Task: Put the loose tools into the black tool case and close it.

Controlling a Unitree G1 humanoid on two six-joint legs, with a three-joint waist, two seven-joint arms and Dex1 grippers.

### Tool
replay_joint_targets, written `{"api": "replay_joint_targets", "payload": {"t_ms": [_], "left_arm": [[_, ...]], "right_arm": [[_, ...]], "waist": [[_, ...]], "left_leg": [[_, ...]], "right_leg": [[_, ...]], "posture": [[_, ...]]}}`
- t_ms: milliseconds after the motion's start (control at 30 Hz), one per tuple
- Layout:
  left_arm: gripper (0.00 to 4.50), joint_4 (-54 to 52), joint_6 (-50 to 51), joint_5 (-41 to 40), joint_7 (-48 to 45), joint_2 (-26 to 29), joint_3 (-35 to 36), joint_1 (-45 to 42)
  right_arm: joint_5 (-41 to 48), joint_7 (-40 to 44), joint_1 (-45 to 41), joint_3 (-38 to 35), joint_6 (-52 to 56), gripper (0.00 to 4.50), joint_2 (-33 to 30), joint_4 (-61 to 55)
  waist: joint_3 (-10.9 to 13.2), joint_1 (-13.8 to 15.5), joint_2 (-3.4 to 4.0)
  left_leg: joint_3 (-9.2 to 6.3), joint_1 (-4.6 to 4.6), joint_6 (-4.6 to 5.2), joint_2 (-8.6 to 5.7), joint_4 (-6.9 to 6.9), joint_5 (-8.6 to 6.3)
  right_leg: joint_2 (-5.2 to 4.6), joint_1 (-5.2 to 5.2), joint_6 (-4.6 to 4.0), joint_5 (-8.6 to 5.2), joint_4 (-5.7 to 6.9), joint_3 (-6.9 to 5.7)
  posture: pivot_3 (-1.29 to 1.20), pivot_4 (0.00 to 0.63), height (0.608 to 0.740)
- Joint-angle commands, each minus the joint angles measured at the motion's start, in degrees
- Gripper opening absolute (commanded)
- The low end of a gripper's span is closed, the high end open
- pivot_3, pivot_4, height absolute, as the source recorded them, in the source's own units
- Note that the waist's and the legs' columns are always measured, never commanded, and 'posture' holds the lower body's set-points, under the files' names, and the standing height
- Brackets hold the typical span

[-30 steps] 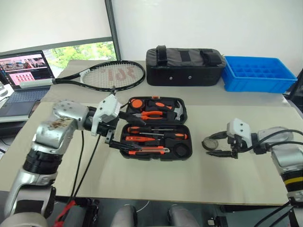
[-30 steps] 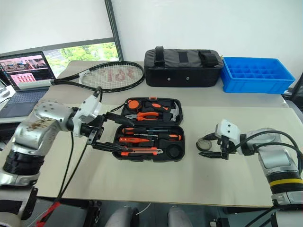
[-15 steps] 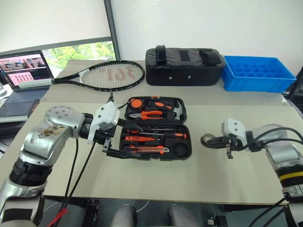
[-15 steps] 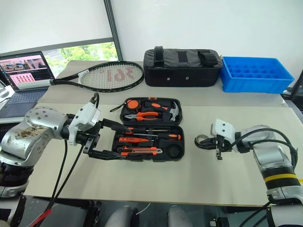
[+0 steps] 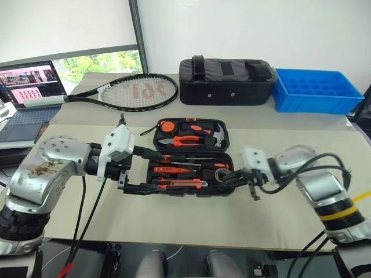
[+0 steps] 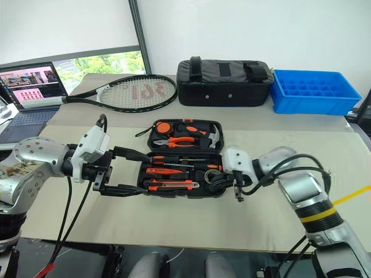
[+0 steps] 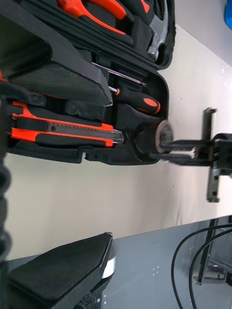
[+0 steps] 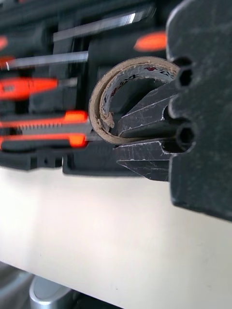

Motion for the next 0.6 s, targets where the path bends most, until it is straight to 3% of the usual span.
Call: {"api": "replay_joint_targets", "payload": {"t_ms": [33, 333, 367, 467, 600], "left_arm": [[4.5, -2.2, -0.3, -1.6, 0.6, 0.9, 2.0, 0.3], [4.5, 0.1, -2.0, -1.7, 1.6, 0.5, 3.1, 1.5], [4.5, 1.3, -2.4, -1.8, 2.2, -0.2, 3.4, 1.4], [4.5, 8.6, -2.6, -2.5, 6.7, -5.2, 5.3, 0.5], [4.5, 20.7, -6.8, 3.4, 12.0, -9.8, 4.0, -2.5]], "right_arm": [[0.1, 0.8, -2.0, -0.2, -0.8, 0.99, -0.1, -0.2], [1.7, 1.4, -3.6, -3.2, 0.5, 3.91, -2.5, -0.5], [2.3, 0.8, -4.1, -4.1, 1.2, 4.44, -2.5, 0.1], [3.4, -3.1, -6.2, -7.3, 3.0, 4.44, -0.7, 5.1], [4.0, -9.8, -9.7, -11.2, 5.3, 4.44, 3.6, 15.3]], "waist": [[0.0, 0.0, 0.0], [0.0, -0.1, 0.0], [0.0, -0.1, 0.0], [0.0, -0.1, 0.0], [0.0, -0.1, -0.07]], "left_leg": [[0.0, 0.0, 0.0, 0.0, 0.0, 0.0], [0.0, 0.01, 0.0, 0.01, -0.02, 0.0], [0.0, 0.02, 0.0, 0.02, -0.02, 0.0], [0.0, 0.06, 0.0, 0.01, -0.01, 0.0], [0.0, 0.06, 0.0, 0.01, 0.0, 0.0]], "right_leg": [[0.0, 0.0, -0.01, 0.0, 0.0, 0.0], [0.0, -0.01, -0.01, 0.0, 0.01, 0.0], [0.01, -0.01, -0.01, 0.0, 0.01, -0.01], [0.0, 0.02, -0.02, 0.01, 0.02, 0.0], [0.01, 0.0, -0.07, 0.03, 0.05, -0.01]], "posture": [[0.0, 0.15, 0.708], [0.0, 0.15, 0.708], [0.0, 0.15, 0.708], [0.0, 0.15, 0.708], [0.0, 0.15, 0.708]]}}
